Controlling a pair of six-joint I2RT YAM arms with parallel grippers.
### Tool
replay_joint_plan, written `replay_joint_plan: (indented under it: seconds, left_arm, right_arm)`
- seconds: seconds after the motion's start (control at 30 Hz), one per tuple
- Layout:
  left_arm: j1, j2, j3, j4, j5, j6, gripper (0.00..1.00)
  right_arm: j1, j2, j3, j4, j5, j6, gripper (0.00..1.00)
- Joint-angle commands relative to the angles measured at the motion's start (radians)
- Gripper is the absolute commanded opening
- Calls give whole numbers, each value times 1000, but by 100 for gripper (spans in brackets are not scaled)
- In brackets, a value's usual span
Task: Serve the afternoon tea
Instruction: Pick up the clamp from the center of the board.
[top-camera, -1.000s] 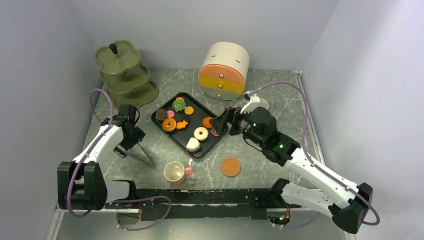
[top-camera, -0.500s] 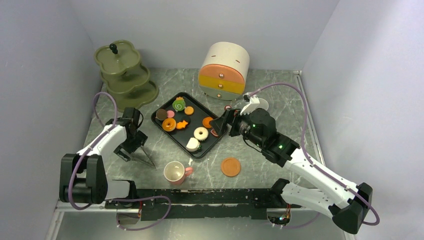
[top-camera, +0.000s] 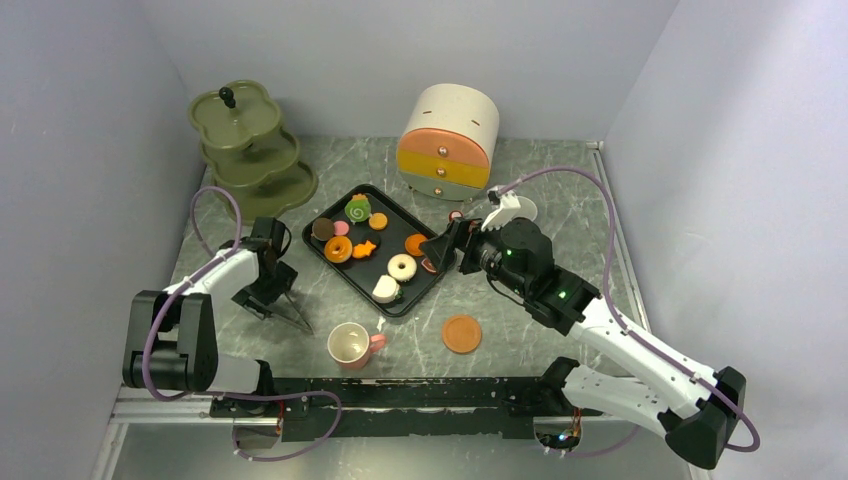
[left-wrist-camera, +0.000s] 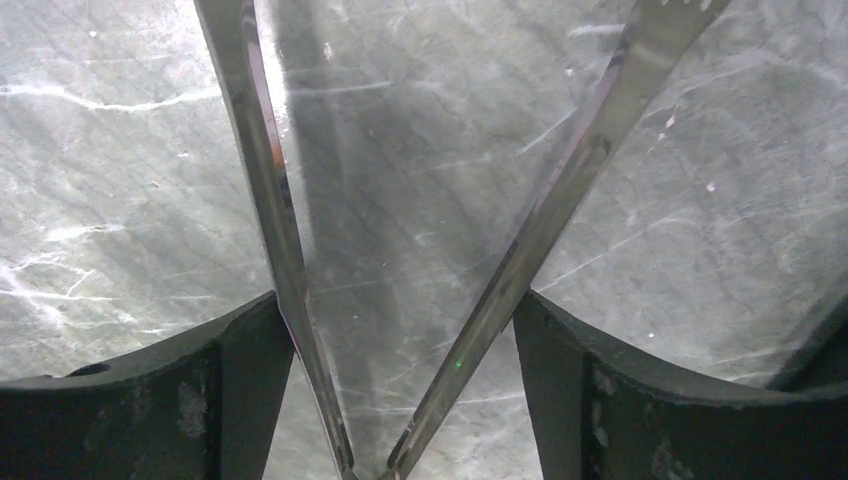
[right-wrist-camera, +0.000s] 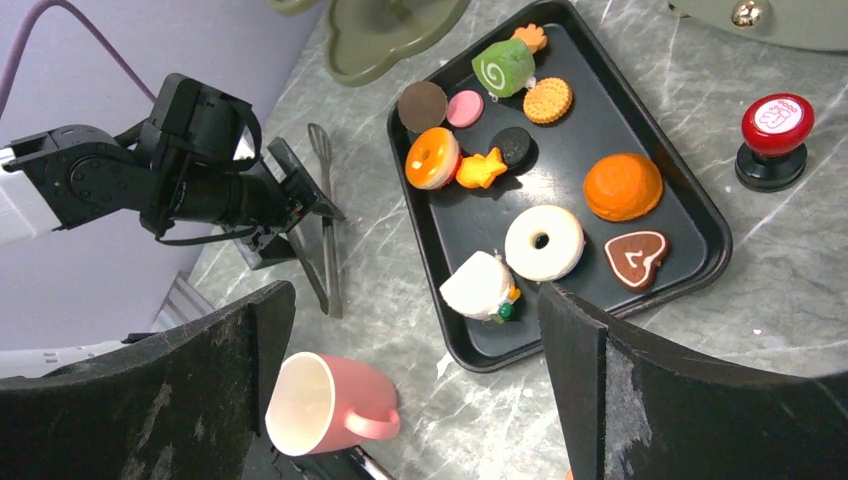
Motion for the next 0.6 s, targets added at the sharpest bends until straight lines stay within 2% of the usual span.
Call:
replay_joint_plan:
  seconds: [0.0,0.27,0.57]
  left_arm:
    - [-8,30,-45,59,-19,-28,80]
    - [-10,-7,-61,44,-40,-49,70]
    - [-11,-114,-41,-2,-62,-48,68]
  right_arm:
    - [-5,-6,0,0,6,-15,95]
    - [-5,-5,-9,8,11,-12,95]
    - [-4,0,0,-6,13,-8,96]
